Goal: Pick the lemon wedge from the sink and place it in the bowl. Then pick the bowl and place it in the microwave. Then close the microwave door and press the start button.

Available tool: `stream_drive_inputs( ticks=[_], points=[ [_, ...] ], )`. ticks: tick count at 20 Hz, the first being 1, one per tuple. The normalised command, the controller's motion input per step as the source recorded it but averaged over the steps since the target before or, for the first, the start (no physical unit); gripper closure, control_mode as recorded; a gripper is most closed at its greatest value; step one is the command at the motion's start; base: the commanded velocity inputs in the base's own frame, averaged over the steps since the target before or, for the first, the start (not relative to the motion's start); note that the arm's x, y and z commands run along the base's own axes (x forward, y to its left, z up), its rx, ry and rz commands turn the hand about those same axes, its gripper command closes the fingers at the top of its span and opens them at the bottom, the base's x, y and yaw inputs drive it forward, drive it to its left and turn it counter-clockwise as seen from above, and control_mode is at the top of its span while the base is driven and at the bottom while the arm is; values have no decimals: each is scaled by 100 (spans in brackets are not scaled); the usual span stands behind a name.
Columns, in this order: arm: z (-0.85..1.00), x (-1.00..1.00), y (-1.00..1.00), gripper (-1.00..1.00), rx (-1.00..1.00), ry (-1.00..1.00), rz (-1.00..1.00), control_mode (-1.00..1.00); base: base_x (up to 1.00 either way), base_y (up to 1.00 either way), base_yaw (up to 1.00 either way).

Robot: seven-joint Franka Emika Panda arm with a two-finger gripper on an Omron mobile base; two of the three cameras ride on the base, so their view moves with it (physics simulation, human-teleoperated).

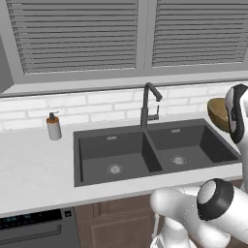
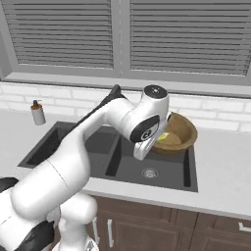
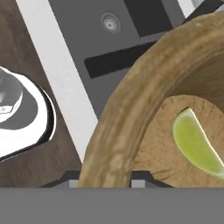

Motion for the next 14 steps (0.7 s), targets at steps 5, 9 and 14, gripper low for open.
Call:
stream_drive_inputs(
  ticks=[5,9,14],
  points=[
    [50,-24,87,100,0,0,23,-100,0,0,0],
    [31,-18,100,100,0,0,21,-100,0,0,0],
    [17,-19,91,100,0,-1,16,-100,0,0,0]
  ],
)
